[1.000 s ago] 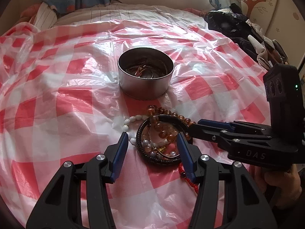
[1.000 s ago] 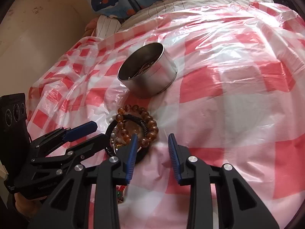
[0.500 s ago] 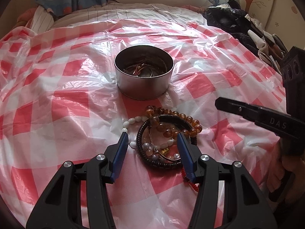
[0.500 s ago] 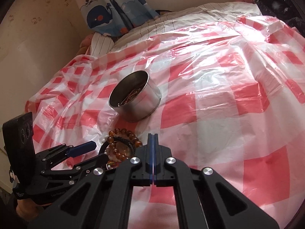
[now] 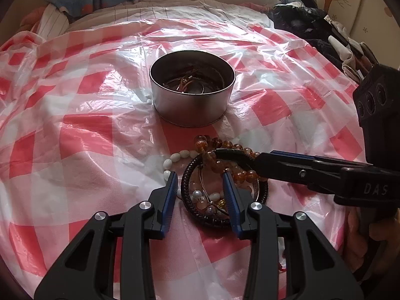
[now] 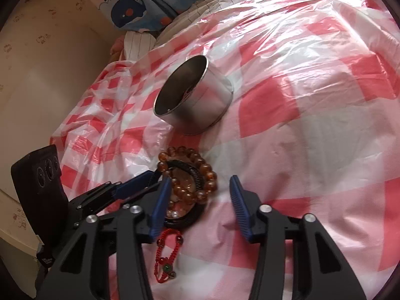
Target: Organize jewelry
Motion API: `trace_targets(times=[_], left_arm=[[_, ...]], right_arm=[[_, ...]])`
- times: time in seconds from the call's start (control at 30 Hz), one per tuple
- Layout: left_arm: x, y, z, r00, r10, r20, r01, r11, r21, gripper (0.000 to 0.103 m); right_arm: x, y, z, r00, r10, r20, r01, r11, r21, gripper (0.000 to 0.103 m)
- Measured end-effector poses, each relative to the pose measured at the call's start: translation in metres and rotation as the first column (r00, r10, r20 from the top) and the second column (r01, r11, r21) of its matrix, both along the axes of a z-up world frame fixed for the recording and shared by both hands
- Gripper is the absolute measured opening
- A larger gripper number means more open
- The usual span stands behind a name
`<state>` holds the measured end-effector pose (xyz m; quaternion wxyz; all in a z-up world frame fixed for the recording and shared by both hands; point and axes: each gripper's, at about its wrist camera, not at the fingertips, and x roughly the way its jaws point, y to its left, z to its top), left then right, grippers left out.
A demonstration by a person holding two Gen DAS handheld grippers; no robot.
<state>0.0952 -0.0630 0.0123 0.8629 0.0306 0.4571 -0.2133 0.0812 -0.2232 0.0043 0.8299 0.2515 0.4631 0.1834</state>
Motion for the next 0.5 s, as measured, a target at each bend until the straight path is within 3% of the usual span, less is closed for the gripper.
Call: trace_targets(times=[0.07,0.13,0.17,0.27,0.5], left_arm=[[0.0,0.002,0.001,1.0,0.002,-0.001,-0.002,1.0,-0.01,0.035],[0.001,0.004,0.001,1.0,0.003,-0.009,-0.003,1.0,-0.021,0.026],[0.0,0.003,0.001,1.0,-0.003,-0.007,0.003,1.0,-0.01,0.015],[-0.004,0.002,0.007,0.999,-0.032,-0.005,0.032,0.999,-0.008,0.007],[-0.02,0.011,0.024,0.998,-0.06,0.021,0.06,0.998,-0.002,0.007]], right_arm=[[-0.001,0.0,0.004,1.0,-0.004,0.022,0.004,1.0,-0.008,0.03],[-0.002,-0.003,0.007,0.999,-0.012,0.034,0.013,1.0,-0.012,0.006],[-0.002,-0.003,0.01,0.999,-0.012,0.045,0.013,1.0,-0.017,0.005],[-0.006,-0.001,0.02,0.997,-0.011,0.079,0.016,0.998,-0.067,0.002],[-0.017,-0.013,0.034,0.992,-0.043,0.116,0.058,0.99,-0.129,0.002]])
